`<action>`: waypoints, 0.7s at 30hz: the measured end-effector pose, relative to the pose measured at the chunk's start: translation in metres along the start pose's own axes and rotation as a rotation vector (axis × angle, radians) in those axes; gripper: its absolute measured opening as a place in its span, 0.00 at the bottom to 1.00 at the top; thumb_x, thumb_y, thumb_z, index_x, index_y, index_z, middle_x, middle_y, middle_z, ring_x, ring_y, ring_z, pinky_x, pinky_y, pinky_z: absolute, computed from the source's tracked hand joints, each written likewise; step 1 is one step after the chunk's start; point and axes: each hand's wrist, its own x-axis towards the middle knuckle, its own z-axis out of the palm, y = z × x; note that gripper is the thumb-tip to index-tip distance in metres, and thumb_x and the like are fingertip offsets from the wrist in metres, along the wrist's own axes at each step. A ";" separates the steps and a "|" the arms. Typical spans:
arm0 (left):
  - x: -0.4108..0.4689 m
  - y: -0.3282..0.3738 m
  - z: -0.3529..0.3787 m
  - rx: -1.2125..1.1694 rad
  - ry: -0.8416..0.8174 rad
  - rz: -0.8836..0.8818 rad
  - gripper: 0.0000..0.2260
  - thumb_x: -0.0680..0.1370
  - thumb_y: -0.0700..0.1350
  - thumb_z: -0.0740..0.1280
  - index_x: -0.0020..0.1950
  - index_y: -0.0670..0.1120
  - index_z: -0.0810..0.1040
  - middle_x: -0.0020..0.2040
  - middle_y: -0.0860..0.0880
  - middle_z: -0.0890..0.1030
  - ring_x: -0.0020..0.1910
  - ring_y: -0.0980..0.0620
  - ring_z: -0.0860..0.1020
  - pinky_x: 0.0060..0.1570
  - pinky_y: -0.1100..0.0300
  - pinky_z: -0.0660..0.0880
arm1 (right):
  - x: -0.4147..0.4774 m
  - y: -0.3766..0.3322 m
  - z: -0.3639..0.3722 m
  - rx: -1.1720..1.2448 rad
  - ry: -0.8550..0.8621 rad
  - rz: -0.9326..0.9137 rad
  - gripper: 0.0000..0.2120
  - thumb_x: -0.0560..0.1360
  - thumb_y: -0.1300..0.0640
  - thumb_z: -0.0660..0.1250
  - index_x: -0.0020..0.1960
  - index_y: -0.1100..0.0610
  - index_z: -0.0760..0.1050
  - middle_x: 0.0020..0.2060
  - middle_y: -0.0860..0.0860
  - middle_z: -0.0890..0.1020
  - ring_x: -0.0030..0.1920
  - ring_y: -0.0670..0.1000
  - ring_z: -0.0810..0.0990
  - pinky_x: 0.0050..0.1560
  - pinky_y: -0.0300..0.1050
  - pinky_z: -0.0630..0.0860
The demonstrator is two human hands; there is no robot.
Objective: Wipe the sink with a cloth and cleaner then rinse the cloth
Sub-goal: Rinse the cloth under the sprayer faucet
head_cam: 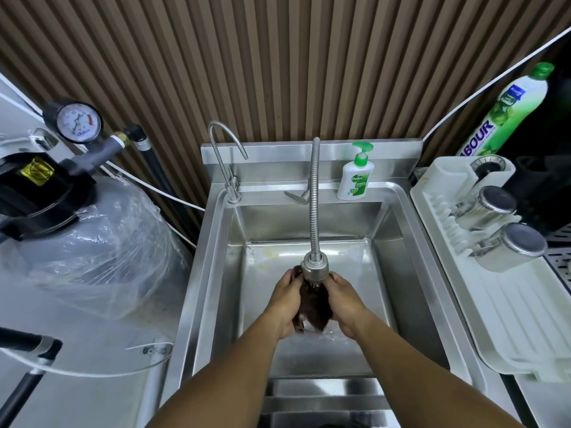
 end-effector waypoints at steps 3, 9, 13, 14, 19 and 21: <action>-0.004 -0.002 0.011 -0.012 -0.018 -0.045 0.09 0.85 0.55 0.58 0.57 0.57 0.77 0.46 0.42 0.85 0.23 0.46 0.77 0.24 0.59 0.72 | -0.003 0.001 0.012 -0.108 -0.006 0.006 0.19 0.81 0.39 0.58 0.58 0.54 0.70 0.51 0.57 0.83 0.47 0.56 0.85 0.43 0.51 0.83; 0.004 0.002 0.008 0.075 0.087 -0.053 0.13 0.82 0.50 0.58 0.51 0.45 0.80 0.39 0.43 0.81 0.26 0.47 0.74 0.27 0.61 0.68 | 0.003 0.009 0.013 0.038 0.134 -0.008 0.12 0.81 0.52 0.65 0.55 0.62 0.74 0.47 0.61 0.85 0.45 0.59 0.87 0.45 0.56 0.84; 0.007 0.004 0.016 0.058 0.127 -0.121 0.18 0.78 0.55 0.57 0.46 0.44 0.79 0.37 0.40 0.82 0.30 0.45 0.76 0.31 0.59 0.69 | 0.001 0.007 0.019 0.114 0.203 0.023 0.15 0.81 0.51 0.63 0.46 0.64 0.75 0.38 0.59 0.85 0.34 0.58 0.84 0.32 0.47 0.80; 0.007 0.005 0.019 0.061 0.120 -0.125 0.18 0.78 0.56 0.59 0.46 0.43 0.80 0.36 0.42 0.81 0.27 0.46 0.75 0.29 0.62 0.68 | 0.001 0.005 0.021 0.144 0.215 0.039 0.16 0.82 0.50 0.62 0.45 0.62 0.75 0.36 0.59 0.84 0.32 0.57 0.83 0.30 0.45 0.78; 0.010 0.004 0.033 0.031 0.135 -0.132 0.15 0.75 0.53 0.69 0.46 0.41 0.80 0.31 0.44 0.79 0.26 0.47 0.73 0.27 0.63 0.69 | 0.008 0.001 0.032 0.136 0.290 0.116 0.14 0.78 0.52 0.63 0.39 0.59 0.73 0.28 0.55 0.77 0.25 0.52 0.73 0.24 0.40 0.69; 0.013 0.002 0.036 -0.015 0.170 -0.125 0.13 0.74 0.51 0.70 0.44 0.41 0.79 0.33 0.41 0.79 0.29 0.46 0.75 0.30 0.61 0.71 | 0.012 0.003 0.034 0.138 0.328 0.127 0.11 0.76 0.55 0.65 0.37 0.59 0.73 0.27 0.55 0.76 0.27 0.53 0.73 0.25 0.40 0.69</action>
